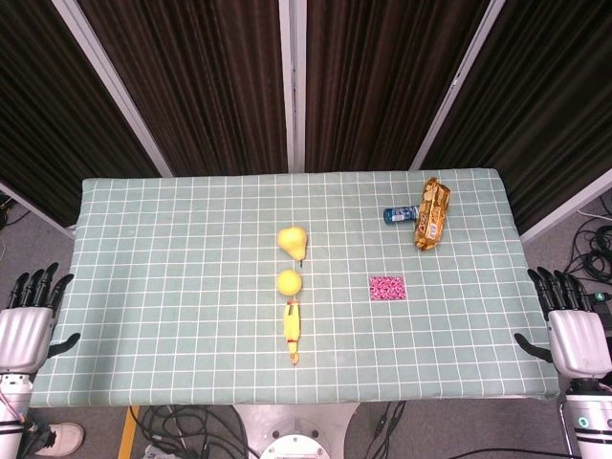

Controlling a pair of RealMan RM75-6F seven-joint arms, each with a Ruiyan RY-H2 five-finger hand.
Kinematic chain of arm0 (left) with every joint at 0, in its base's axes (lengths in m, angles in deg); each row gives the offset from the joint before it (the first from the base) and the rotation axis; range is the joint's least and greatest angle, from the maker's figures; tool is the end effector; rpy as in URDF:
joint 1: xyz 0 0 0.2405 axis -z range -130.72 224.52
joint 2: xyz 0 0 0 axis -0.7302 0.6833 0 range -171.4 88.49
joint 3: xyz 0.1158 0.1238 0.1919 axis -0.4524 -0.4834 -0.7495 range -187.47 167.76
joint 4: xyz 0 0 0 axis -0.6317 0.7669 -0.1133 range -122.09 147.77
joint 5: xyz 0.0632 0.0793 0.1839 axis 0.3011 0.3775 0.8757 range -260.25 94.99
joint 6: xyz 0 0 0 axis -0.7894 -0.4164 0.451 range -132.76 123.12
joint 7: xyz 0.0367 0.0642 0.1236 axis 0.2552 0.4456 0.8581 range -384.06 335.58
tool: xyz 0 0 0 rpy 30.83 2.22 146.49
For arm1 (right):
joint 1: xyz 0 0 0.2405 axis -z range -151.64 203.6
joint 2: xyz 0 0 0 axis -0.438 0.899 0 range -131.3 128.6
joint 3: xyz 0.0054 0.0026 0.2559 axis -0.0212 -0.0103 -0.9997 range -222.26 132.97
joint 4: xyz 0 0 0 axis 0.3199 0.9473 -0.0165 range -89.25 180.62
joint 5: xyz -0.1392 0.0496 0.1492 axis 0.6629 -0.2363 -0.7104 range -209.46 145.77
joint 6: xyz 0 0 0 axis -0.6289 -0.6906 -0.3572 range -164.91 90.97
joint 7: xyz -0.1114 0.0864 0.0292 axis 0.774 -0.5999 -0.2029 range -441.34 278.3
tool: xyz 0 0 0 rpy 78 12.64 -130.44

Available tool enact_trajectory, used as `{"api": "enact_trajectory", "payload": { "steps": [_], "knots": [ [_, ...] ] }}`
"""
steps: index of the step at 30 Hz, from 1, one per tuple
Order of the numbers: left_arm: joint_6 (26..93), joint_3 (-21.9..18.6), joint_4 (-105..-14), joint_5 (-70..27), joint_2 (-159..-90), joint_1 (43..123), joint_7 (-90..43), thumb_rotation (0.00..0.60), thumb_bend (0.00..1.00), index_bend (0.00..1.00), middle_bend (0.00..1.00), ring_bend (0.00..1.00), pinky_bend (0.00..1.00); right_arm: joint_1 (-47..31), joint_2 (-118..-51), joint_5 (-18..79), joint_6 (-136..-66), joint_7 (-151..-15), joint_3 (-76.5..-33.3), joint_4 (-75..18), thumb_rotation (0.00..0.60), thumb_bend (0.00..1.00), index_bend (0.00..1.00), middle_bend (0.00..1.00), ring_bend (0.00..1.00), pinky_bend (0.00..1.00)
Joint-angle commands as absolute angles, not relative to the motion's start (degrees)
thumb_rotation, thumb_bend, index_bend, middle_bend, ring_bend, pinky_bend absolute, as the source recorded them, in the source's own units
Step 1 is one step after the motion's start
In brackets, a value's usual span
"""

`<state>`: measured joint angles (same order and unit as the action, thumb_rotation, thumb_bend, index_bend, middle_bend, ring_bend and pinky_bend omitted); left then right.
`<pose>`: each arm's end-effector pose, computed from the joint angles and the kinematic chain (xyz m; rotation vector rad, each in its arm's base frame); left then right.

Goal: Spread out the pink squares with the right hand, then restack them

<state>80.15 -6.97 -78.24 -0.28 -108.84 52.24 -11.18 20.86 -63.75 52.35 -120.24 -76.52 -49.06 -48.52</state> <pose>-0.3172 0.1837 0.1458 -1.4004 -0.7841 -0.7318 -0.3094 -0.1877 0.1669 1.3933 -0.8532 0.8334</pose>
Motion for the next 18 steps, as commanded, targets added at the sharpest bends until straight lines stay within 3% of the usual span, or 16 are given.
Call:
{"api": "enact_trajectory", "payload": {
  "steps": [1,13,18],
  "knots": [
    [80.79,-6.82,-78.09,-0.16,-109.14,52.00,-11.23,0.600,0.00,0.18,0.13,0.07,0.08,20.93,-63.66,52.32,-120.10,-76.97,-48.91,-48.64,0.600,0.04,0.02,0.06,0.00,0.00],
    [81.42,-7.33,-78.54,0.37,-108.85,51.29,-11.46,0.600,0.00,0.18,0.13,0.07,0.08,21.20,-63.08,53.82,-120.78,-79.49,-48.41,-48.68,0.600,0.04,0.03,0.06,0.00,0.00],
    [80.82,-7.36,-78.75,0.14,-108.66,51.42,-11.46,0.600,0.00,0.18,0.13,0.07,0.08,19.72,-63.71,54.53,-119.11,-80.41,-48.66,-48.68,0.600,0.13,0.08,0.07,0.00,0.00]
  ]
}}
